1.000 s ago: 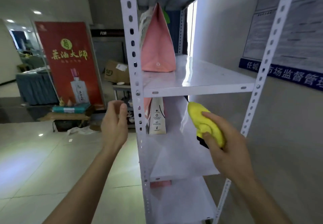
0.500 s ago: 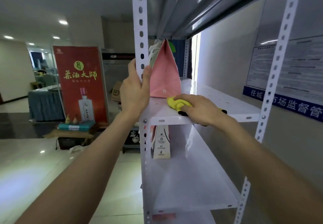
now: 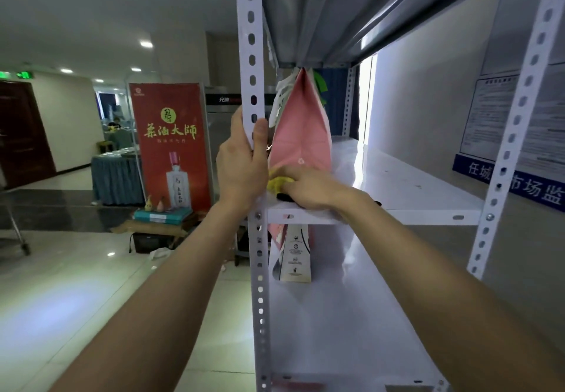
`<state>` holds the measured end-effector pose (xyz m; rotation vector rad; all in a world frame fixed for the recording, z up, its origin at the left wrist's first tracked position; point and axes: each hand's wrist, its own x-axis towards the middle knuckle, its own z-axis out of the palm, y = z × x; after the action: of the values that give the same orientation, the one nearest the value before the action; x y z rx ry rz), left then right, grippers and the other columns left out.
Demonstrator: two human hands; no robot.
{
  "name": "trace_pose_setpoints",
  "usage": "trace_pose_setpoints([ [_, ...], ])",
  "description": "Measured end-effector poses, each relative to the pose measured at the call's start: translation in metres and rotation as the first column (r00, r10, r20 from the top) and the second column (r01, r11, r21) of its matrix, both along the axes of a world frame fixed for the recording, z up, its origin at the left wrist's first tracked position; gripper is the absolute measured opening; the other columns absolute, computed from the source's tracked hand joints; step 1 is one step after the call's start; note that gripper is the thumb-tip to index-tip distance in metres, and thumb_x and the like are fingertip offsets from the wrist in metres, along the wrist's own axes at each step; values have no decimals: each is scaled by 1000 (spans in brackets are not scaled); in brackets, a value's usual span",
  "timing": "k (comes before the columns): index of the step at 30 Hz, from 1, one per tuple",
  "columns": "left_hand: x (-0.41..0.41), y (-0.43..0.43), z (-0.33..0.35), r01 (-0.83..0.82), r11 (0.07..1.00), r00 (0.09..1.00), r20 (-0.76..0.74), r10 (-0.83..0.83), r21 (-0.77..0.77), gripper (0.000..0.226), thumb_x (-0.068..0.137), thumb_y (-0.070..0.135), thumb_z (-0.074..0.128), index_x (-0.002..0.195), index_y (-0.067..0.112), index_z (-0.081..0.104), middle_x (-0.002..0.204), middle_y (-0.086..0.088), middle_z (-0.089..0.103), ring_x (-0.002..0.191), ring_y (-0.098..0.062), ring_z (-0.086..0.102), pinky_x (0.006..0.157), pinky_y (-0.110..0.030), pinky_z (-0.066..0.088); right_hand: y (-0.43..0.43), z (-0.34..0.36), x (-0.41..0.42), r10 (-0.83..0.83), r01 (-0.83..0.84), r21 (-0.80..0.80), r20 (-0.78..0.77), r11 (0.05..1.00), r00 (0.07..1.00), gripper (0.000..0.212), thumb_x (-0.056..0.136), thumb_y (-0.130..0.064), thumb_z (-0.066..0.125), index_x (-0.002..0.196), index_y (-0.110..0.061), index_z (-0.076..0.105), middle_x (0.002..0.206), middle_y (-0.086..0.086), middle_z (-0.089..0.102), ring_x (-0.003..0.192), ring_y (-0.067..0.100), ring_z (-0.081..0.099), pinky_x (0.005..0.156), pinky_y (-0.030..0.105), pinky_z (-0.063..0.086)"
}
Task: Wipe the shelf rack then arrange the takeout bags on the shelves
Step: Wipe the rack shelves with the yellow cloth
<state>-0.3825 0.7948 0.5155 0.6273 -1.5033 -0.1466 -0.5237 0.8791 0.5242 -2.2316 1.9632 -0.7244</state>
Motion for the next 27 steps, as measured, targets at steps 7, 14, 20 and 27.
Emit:
trace_pose_setpoints([
  [7, 1, 1, -3, -22, 999, 1000, -4, 22, -24, 55, 116, 54, 34, 152, 17, 53, 65, 23, 60, 56, 3, 57, 53, -15, 34, 70, 9, -68, -5, -15, 153, 133, 988, 991, 43, 100, -28, 57, 125, -63, 64, 135, -13, 59, 102, 0, 61, 76, 15, 45],
  [14, -3, -6, -5, -39, 999, 999, -37, 38, -38, 54, 116, 59, 32, 142, 18, 56, 76, 26, 64, 59, -5, 62, 54, -30, 44, 7, 17, -36, -40, 26, 144, 96, 989, 995, 34, 103, -42, 52, 133, -57, 62, 142, -6, 63, 127, 24, 62, 109, 40, 51],
  [20, 1, -4, -2, -62, 997, 998, -26, 61, -37, 62, 112, 70, 28, 137, 21, 57, 75, 14, 63, 58, -13, 62, 51, -34, 48, -29, 7, -1, 20, -15, 69, -77, 997, 997, 28, 107, -41, 38, 96, -42, 63, 124, 3, 71, 115, 30, 63, 104, 51, 49],
  [27, 3, -2, -1, -83, 997, 996, -15, 83, -1, 66, 109, 76, 27, 138, 25, 57, 80, 10, 66, 61, -13, 63, 55, -44, 55, 29, 2, -24, 44, -46, 62, 34, 997, 998, 42, 106, -32, 46, 145, -40, 61, 151, -7, 59, 139, 24, 51, 120, 47, 38],
])
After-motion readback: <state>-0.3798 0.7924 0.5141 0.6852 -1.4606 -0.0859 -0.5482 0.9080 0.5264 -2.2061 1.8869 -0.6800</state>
